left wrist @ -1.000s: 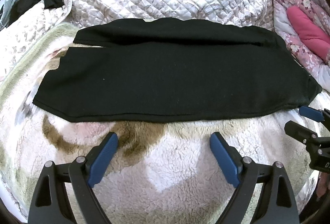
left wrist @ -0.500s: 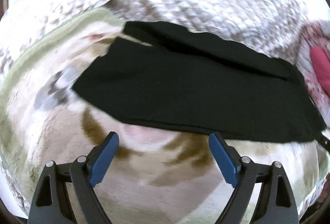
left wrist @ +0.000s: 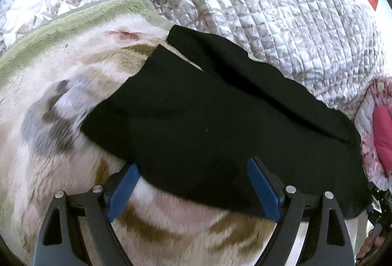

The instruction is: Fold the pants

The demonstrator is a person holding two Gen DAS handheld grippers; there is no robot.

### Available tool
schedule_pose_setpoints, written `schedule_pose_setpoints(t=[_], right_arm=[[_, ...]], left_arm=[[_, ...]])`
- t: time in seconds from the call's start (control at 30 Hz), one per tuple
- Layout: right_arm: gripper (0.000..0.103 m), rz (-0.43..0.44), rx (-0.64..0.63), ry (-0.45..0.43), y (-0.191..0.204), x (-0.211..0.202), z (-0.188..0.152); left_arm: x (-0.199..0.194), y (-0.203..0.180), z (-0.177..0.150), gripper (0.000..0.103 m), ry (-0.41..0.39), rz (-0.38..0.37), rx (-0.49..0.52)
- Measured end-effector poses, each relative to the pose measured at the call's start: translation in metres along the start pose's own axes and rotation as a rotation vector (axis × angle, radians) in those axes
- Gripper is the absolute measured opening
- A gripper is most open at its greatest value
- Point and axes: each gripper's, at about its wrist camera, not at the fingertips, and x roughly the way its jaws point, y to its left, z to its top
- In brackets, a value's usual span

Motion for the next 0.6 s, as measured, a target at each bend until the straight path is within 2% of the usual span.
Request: schedule_pose_setpoints(t=[0.07,0.1,0.13,0.17,0.2,0.23,0.3,0.33,0.37,0.47,0.6], right_arm=[[0.056,-0.023,0.013,-0.007,-0.003,0.003,0.006],[0.049,-0.032,0.023,-0.009,-0.006,0.005,0.008],[0.033,-0.045,0.034,-0.006,-0.010,0.007,0.010],[0.023,-0.054,0.053,-0.003,-0.014,0.009,0.012],[0.019,-0.052,0.076,-0.003,-0.020,0.011,0.014],[0.016,-0.042,0.097,0.000,-0.024,0.012,0.016],[0.011,-0.039,0.103,0.001,-0.026,0.013,0.018],[0.006,-0.038,0.104,0.005,-0.026,0.013,0.018],[0.005,-0.030,0.109,0.009,-0.027,0.013,0.018],[0.004,0.002,0.121,0.002,-0.026,0.004,0.020],[0.004,0.051,0.102,-0.023,-0.016,-0.028,0.021]], left_arm=[[0.003,-0.001,0.003,0.085,-0.007,0.006,0.000],[0.004,-0.001,0.005,0.075,-0.010,0.014,0.000],[0.006,-0.001,0.006,0.069,-0.007,0.024,-0.002],[0.008,0.001,0.007,0.057,-0.002,0.034,-0.011],[0.010,0.003,0.009,0.046,0.000,0.040,-0.024],[0.012,0.006,0.010,0.039,0.004,0.046,-0.036],[0.014,0.010,0.013,0.014,0.009,0.056,-0.054],[0.015,0.012,0.014,0.007,0.012,0.061,-0.062],[0.016,0.014,0.014,0.004,0.015,0.065,-0.069],[0.003,0.013,0.015,0.004,-0.014,0.059,-0.059],[-0.035,0.010,0.017,0.004,-0.065,0.007,-0.038]])
